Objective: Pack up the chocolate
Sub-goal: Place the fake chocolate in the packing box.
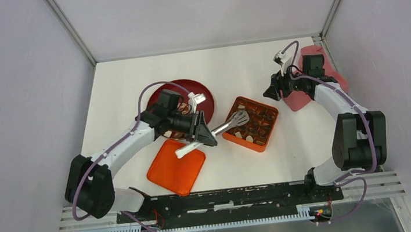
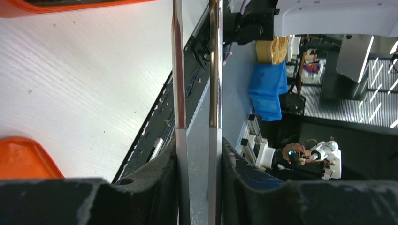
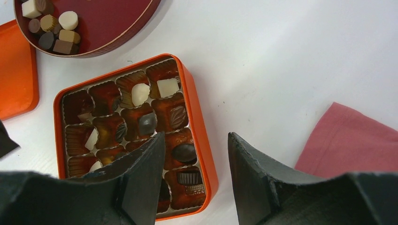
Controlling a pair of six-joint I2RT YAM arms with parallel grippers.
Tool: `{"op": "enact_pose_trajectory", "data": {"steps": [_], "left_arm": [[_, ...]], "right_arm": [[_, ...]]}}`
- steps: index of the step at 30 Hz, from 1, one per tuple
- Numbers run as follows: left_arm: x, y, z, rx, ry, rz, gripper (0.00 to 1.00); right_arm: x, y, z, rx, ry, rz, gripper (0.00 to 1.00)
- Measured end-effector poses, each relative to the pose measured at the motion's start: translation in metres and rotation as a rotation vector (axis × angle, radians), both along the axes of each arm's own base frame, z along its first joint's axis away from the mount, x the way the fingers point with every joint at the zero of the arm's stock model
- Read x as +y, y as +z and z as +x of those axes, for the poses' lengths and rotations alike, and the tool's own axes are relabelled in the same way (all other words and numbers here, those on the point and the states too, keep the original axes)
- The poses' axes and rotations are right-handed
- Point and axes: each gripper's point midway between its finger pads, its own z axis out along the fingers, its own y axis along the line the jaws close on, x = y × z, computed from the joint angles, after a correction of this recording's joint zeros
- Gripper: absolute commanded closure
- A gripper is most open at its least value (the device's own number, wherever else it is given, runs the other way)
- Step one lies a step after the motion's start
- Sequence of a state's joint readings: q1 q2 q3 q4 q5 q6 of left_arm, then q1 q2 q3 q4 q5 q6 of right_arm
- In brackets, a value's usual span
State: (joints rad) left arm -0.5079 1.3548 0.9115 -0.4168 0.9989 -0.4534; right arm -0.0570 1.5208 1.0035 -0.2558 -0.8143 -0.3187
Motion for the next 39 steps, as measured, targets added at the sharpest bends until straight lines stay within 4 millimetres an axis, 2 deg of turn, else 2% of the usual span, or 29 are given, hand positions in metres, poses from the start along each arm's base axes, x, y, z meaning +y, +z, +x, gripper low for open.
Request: {"op": "enact_pose_trajectory", "data": {"steps": [6, 10, 18, 25, 29, 33, 39], "left_arm": [[-0.026, -0.015, -0.006, 0.038, -0.080, 0.062, 0.98], [-0.037, -0.025, -0.009, 0.040, -0.118, 0.108, 0.98], [-0.053, -0.043, -0.019, 0.041, -0.198, 0.200, 0.98], [-0.058, -0.055, -0.023, 0.032, -0.231, 0.264, 0.93], [-0.057, -0.058, -0.020, 0.022, -0.227, 0.292, 0.83], [-0.059, -0.058, -0.017, 0.008, -0.233, 0.307, 0.69], [-0.060, -0.063, -0.023, 0.006, -0.256, 0.334, 0.62]], "right_arm": [[-0.003, 0.000, 0.002, -0.003, -0.011, -0.004, 0.43], [-0.004, 0.000, 0.002, -0.004, -0.013, -0.005, 0.43], [-0.005, -0.001, 0.002, 0.000, -0.018, -0.003, 0.43], [-0.005, -0.001, 0.002, 0.000, -0.018, -0.003, 0.43], [-0.005, -0.001, 0.002, 0.000, -0.017, -0.003, 0.43], [-0.005, -0.001, 0.002, 0.000, -0.018, -0.003, 0.43], [-0.005, -0.002, 0.001, 0.003, -0.018, -0.002, 0.43]]}}
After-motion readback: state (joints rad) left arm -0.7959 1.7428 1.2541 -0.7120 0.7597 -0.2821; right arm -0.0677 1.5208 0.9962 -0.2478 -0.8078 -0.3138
